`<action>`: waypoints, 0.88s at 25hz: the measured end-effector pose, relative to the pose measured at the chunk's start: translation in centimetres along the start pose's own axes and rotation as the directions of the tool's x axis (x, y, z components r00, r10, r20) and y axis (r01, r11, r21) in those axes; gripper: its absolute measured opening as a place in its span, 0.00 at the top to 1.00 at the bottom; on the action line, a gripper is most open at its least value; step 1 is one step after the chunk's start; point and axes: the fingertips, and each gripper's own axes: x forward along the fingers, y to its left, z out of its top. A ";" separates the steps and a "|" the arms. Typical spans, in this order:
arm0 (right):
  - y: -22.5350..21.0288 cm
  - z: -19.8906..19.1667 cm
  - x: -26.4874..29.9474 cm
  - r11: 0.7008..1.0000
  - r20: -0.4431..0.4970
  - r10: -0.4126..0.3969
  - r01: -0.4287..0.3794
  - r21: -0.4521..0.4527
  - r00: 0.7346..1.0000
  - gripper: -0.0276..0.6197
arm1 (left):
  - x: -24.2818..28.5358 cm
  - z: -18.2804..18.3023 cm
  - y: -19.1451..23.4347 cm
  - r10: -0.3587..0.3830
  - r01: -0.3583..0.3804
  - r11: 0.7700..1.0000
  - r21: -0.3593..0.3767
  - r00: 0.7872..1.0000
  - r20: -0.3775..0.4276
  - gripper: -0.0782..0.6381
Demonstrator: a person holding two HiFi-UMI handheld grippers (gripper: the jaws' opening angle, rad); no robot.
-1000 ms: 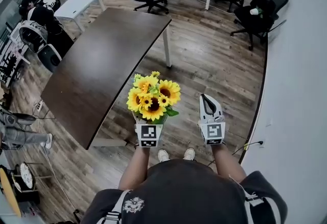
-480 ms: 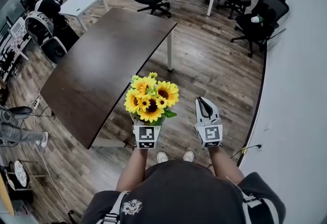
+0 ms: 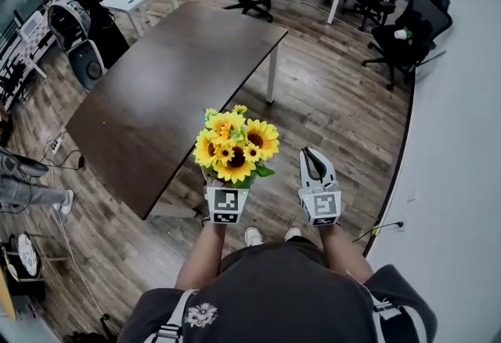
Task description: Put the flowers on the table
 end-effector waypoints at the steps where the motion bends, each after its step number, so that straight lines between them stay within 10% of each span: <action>1: -0.1 -0.1 0.2 1.000 0.004 -0.005 0.005 0.003 1.000 0.92 | 0.1 -0.1 0.1 -0.003 0.003 1.000 0.001 1.000 0.002 0.13; 22: 1.8 -2.8 5.9 0.994 0.092 0.111 -0.111 -0.007 0.990 0.92 | 2.5 -3.5 2.4 0.064 -0.065 0.997 0.046 0.998 0.018 0.13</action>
